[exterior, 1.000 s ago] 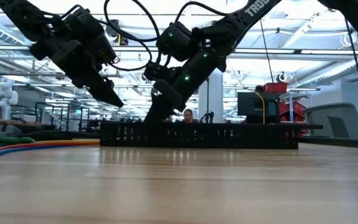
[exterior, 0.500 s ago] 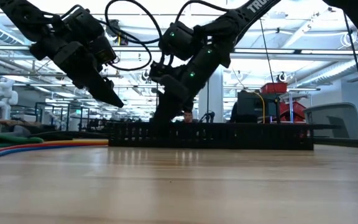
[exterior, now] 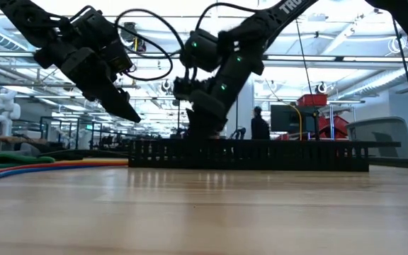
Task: Ziptie cables
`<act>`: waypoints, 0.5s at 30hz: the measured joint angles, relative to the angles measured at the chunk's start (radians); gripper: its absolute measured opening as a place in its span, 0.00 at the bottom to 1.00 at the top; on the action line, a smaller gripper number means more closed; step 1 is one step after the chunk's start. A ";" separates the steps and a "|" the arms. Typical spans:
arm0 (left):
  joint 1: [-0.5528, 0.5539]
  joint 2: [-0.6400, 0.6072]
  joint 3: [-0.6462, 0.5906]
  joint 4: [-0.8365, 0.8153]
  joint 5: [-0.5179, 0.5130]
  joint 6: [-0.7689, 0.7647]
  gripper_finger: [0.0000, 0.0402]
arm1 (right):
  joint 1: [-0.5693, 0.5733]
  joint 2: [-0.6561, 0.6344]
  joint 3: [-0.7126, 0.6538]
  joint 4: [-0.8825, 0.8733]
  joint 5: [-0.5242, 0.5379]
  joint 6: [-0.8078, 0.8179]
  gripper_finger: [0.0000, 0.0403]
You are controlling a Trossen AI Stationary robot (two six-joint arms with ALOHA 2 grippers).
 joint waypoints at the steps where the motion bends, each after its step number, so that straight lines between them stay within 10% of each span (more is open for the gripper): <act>1: 0.000 0.000 0.000 0.000 0.000 0.000 0.97 | 0.000 -0.001 0.011 -0.001 0.000 -0.010 0.86; 15: 0.000 0.000 0.000 -0.050 0.000 0.007 0.97 | -0.017 0.000 0.153 -0.080 -0.035 -0.072 0.88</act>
